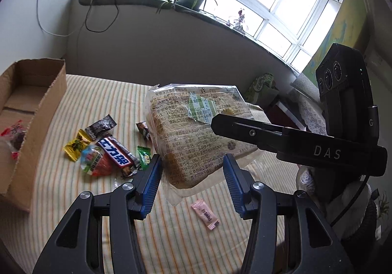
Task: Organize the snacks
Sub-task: 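Lift the bread loaf with the right tool and lower it into the box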
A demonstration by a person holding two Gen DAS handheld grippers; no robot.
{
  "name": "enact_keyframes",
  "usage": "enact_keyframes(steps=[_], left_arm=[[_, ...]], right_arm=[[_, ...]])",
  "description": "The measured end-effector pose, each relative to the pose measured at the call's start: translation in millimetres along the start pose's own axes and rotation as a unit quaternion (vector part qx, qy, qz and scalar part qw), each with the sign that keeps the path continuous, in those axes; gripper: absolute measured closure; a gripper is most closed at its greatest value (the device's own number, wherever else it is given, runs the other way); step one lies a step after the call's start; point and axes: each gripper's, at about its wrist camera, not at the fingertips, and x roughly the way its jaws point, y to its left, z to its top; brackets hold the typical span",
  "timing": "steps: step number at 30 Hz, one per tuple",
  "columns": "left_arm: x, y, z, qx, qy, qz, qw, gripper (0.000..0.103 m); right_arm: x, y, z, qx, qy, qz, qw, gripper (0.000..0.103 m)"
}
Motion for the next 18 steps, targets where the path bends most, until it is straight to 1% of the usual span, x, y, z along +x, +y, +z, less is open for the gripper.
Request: enact_keyframes(steps=[4, 8, 18], left_arm=[[-16, 18, 5, -0.01, -0.013, 0.012, 0.9998, 0.053], [-36, 44, 6, -0.021, -0.027, 0.024, 0.9991, 0.053], [-76, 108, 10, -0.059, -0.055, 0.067, 0.9945, 0.053]], right_arm=[[13, 26, 10, -0.015, 0.002, 0.012, 1.0, 0.039], [30, 52, 20, -0.033, 0.006, 0.024, 0.999, 0.039], [90, 127, 37, -0.07, 0.026, 0.06, 0.995, 0.039]])
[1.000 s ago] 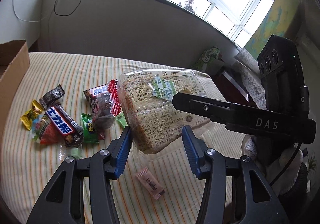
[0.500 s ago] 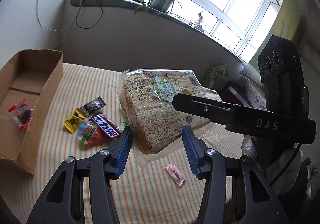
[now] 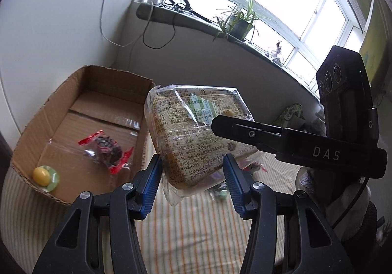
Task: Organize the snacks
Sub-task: 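Lift the bread loaf with the right tool and lower it into the box, then open the right tool to release the bread and withdraw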
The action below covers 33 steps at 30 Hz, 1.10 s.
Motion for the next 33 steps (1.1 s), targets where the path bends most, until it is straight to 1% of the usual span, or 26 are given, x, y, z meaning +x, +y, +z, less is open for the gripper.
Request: enact_keyframes(steps=[6, 12, 16, 19, 21, 24, 25, 27, 33], left_arm=[[-10, 37, 1, -0.021, -0.005, 0.029, 0.9993, 0.053], [-14, 68, 3, -0.041, -0.008, 0.054, 0.9977, 0.053], [-14, 84, 3, -0.052, -0.009, 0.066, 0.9964, 0.053], [-13, 92, 3, -0.057, -0.009, 0.075, 0.9955, 0.053], [-12, 95, 3, -0.058, -0.011, 0.085, 0.9947, 0.053], [-11, 99, 4, -0.055, -0.014, 0.105, 0.9928, 0.055], [-9, 102, 4, -0.058, -0.013, 0.107, 0.9925, 0.057], [-9, 103, 4, -0.06, -0.013, 0.113, 0.9917, 0.057], [-12, 100, 4, -0.058, -0.018, 0.115, 0.9915, 0.057]], right_arm=[[40, 25, 8, -0.009, 0.017, 0.023, 1.0, 0.039], [71, 44, 15, -0.017, 0.035, 0.035, 0.999, 0.039], [89, 51, 18, -0.019, 0.047, 0.04, 0.998, 0.039], [99, 54, 19, -0.021, 0.053, 0.036, 0.998, 0.039], [102, 55, 19, -0.024, 0.054, 0.026, 0.998, 0.039], [102, 55, 20, -0.025, 0.051, 0.026, 0.998, 0.039], [101, 55, 20, -0.025, 0.051, 0.025, 0.998, 0.039], [97, 55, 20, -0.026, 0.05, 0.024, 0.998, 0.039], [83, 49, 17, -0.023, 0.043, 0.018, 0.999, 0.039]])
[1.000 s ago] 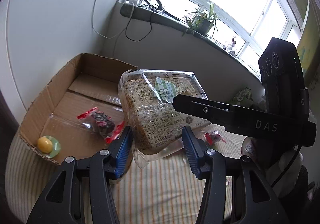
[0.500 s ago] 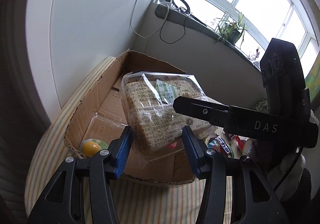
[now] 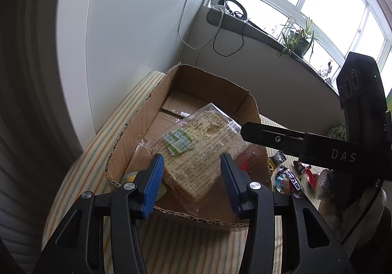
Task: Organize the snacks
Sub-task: 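Open the right tool to release the bread and withdraw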
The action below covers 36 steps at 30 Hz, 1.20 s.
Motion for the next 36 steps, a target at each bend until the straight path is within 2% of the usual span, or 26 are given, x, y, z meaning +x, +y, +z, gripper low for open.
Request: enact_keyframes(steps=[11, 17, 27, 36], left_arm=[[-12, -29, -3, 0.024, -0.01, -0.01, 0.9996, 0.057], [-18, -52, -13, 0.047, -0.011, -0.023, 0.9986, 0.057], [-8, -101, -33, 0.082, 0.014, -0.064, 0.9945, 0.055], [17, -143, -63, 0.111, 0.061, -0.095, 0.9874, 0.055]], right_arm=[[-59, -27, -23, 0.01, -0.026, -0.022, 0.999, 0.039], [-99, -51, -50, 0.021, -0.041, -0.046, 0.998, 0.039], [-152, -104, -118, 0.047, -0.049, -0.113, 0.991, 0.035], [-160, -124, -177, 0.046, -0.034, -0.166, 0.985, 0.035]])
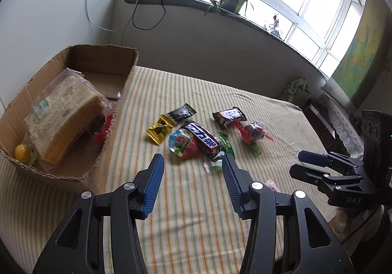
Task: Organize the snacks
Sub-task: 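Open the right tool to release the bread and withdraw, then grasp the pink candy with the right tool while the left tool grasps the small green candy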
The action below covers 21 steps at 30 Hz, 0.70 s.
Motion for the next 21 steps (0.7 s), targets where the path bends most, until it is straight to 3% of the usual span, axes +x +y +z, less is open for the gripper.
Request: enact_keyframes(steps=[5, 13, 21], left_arm=[[21, -20, -10, 0.015, 0.026, -0.01, 0.9995, 0.055], [53, -33, -13, 0.026, 0.054, -0.008, 0.9982, 0.055], [74, -38, -11, 0.04, 0.07, 0.011, 0.9967, 0.055]], right_arm=[[6, 1, -21, -0.005, 0.008, -0.002, 1.0, 0.036], [21, 1, -37, -0.009, 0.029, -0.005, 1.0, 0.057], [29, 5, -41, -0.019, 0.035, -0.013, 0.999, 0.059]])
